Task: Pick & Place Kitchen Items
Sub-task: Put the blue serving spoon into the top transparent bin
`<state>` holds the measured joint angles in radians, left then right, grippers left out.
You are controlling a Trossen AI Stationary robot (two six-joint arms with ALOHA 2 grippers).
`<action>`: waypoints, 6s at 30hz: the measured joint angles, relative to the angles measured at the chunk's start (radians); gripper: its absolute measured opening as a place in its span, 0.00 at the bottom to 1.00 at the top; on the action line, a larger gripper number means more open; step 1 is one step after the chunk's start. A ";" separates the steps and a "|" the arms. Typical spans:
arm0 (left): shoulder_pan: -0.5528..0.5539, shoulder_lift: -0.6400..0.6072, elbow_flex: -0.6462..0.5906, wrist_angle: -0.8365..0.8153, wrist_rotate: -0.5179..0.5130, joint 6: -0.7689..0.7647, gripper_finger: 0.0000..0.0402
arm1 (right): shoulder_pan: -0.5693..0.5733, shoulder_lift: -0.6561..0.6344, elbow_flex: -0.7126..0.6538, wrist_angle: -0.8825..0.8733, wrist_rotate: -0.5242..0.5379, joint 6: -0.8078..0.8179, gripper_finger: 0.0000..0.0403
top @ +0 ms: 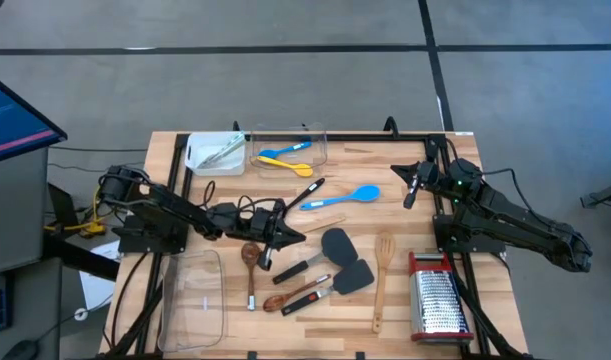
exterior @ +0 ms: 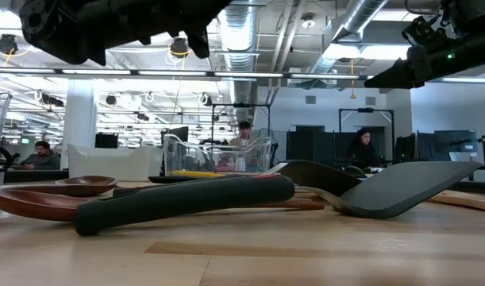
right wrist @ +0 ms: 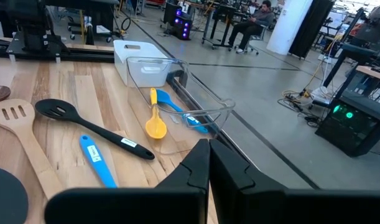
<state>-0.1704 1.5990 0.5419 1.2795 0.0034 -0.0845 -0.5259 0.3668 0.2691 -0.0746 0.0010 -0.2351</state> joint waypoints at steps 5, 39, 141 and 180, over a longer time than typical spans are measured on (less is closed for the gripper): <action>0.051 -0.046 -0.002 -0.039 0.002 0.022 0.01 | 0.003 0.000 0.000 0.033 0.000 0.096 0.00; 0.232 -0.776 -0.248 -0.735 -0.051 0.370 0.01 | 0.186 0.541 0.156 0.262 -0.183 0.131 0.00; 0.284 -0.992 -0.346 -0.651 -0.055 0.259 0.01 | 0.117 1.486 0.851 -0.528 -0.079 -0.131 0.47; 0.284 -0.992 -0.346 -0.651 -0.055 0.259 0.01 | 0.114 1.485 0.772 -0.407 -0.078 -0.132 0.09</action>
<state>0.1139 0.6067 0.1963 0.6290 -0.0516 0.1745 -0.4118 1.8523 1.0409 -0.4813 -0.0769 -0.3672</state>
